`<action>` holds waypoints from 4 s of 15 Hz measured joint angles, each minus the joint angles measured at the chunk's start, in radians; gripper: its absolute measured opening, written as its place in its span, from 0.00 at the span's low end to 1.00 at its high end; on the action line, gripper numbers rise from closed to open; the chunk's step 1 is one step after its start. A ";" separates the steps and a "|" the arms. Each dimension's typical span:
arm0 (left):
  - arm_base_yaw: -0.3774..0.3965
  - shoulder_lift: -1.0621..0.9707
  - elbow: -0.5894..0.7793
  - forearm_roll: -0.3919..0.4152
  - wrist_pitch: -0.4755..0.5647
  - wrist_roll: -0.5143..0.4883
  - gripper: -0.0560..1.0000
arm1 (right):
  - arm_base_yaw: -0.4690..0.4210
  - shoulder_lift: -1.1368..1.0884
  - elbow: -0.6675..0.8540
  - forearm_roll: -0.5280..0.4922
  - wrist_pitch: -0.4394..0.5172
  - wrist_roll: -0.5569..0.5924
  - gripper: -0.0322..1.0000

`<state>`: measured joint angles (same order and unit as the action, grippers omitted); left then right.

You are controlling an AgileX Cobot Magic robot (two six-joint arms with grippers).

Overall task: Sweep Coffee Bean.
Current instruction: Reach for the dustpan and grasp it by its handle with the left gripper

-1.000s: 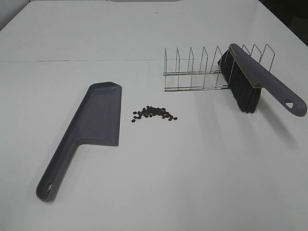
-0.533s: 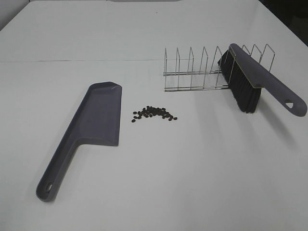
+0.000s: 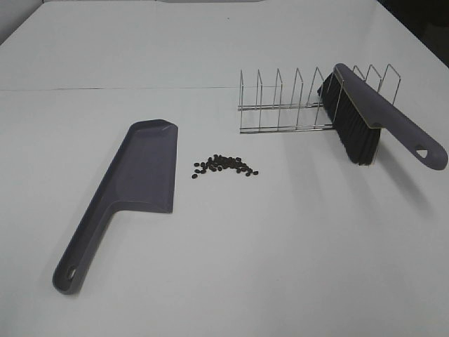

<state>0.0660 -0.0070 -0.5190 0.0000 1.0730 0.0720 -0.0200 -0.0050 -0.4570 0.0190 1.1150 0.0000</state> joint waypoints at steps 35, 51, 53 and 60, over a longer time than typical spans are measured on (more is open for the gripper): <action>0.000 0.149 -0.020 -0.009 0.039 -0.045 0.98 | 0.000 0.000 0.000 0.000 0.000 0.000 0.57; -0.260 1.268 -0.244 -0.035 -0.161 -0.234 0.98 | 0.000 0.000 0.000 0.000 0.000 0.000 0.57; -0.355 1.437 -0.311 -0.027 -0.204 -0.270 0.98 | 0.000 0.000 0.000 0.000 0.000 0.000 0.57; -0.441 1.735 -0.491 -0.075 -0.224 -0.274 0.98 | 0.000 0.000 0.000 0.000 0.000 0.000 0.57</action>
<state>-0.3750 1.7280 -1.0100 -0.0750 0.8490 -0.2020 -0.0200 -0.0050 -0.4570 0.0190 1.1150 0.0000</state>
